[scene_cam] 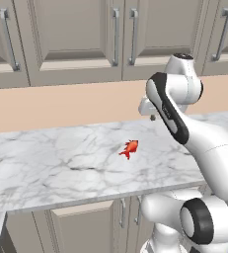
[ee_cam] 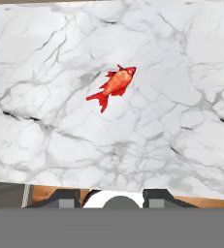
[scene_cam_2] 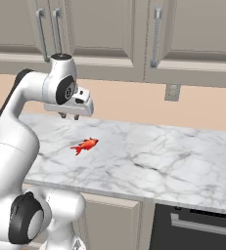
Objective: Retrieve the tupperware from the cabinet, then place the raw meat into the tupperware to avoid contamination.
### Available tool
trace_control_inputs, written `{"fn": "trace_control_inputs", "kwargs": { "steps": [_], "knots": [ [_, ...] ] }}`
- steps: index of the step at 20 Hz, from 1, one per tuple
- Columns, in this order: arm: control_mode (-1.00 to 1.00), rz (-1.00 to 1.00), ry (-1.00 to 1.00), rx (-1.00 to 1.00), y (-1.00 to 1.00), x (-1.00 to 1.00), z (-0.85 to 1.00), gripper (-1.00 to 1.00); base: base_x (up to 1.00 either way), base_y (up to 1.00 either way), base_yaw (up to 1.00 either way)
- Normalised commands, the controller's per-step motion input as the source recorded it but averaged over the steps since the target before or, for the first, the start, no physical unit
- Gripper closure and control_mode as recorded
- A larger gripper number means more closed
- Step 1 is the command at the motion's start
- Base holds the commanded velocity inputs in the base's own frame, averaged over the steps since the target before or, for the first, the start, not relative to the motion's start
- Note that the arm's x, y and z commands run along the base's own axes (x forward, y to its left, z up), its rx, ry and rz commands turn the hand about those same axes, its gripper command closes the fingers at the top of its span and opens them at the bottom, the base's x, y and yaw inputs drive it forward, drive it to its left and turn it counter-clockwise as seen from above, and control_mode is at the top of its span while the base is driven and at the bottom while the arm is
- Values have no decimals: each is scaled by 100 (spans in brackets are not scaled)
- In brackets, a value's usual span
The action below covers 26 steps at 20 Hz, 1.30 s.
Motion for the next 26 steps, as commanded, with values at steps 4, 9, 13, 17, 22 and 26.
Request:
{"fn": "trace_control_inputs", "kwargs": {
  "steps": [4, 9, 13, 17, 22, 26],
  "knots": [
    [-100, -1, -5, -2, 18, -8, 0, -100, 0, 0, 0],
    [-100, -4, -16, -1, 12, -5, 30, -100, 0, 0, 0],
    [-100, 0, -29, -5, 8, -7, 42, -100, 0, 0, 0],
    [-100, -2, -36, -4, 16, 0, 62, -100, 0, 0, 0],
    [-100, -5, -20, 0, 11, 4, 65, -100, 0, 0, 0],
    [-100, -6, -21, 0, 25, 4, 69, -100, 0, 0, 0]
  ]
}}
